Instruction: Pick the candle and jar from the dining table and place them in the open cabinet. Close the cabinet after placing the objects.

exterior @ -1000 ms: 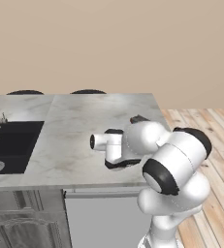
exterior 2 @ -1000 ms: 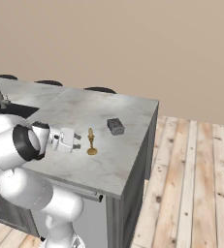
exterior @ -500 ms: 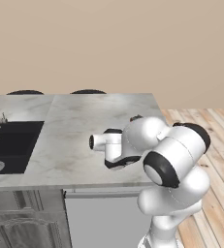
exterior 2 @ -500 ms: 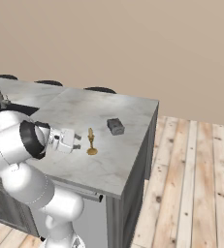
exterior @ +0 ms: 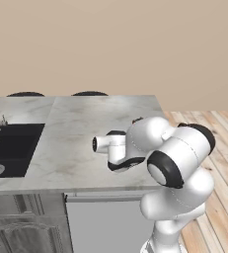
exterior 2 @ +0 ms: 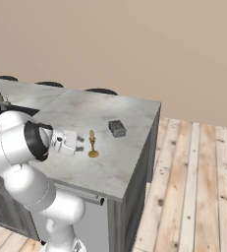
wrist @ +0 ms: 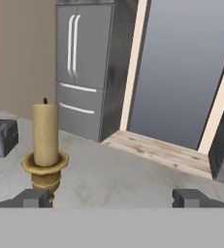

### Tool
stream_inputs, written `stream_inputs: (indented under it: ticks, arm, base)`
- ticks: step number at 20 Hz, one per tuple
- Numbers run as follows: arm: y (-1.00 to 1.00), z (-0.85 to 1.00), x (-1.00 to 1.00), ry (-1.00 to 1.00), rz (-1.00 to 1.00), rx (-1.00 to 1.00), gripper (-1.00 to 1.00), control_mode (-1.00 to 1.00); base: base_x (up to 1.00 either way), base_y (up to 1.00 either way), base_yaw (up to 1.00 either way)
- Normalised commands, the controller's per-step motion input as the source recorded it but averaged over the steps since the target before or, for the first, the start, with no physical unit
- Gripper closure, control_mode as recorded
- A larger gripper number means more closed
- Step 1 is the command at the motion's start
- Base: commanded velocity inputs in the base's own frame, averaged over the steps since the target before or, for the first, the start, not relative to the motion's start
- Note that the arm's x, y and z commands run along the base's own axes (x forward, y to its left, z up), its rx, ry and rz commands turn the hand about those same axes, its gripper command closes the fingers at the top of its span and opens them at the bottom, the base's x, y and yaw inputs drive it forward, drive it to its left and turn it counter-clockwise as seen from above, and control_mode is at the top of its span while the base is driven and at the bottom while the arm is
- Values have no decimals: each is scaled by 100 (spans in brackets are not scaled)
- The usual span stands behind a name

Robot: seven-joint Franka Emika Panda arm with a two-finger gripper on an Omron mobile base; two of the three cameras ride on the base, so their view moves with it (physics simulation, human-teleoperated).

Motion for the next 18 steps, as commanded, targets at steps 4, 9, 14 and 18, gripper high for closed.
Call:
stream_inputs:
  ticks: [4, 9, 14, 18]
  arm:
    - [-4, -2, 5, 0, 0, 0, -100, -100]
    - [-3, -5, 8, 0, 0, 0, -100, -100]
    - [-4, -8, 8, 0, 0, 0, -100, -100]
    - [-5, -13, 4, 0, 0, 0, -100, -100]
  base:
    - [0, 0, 0]
    - [0, 0, 0]
    - [0, 0, 0]
    - [0, 0, 0]
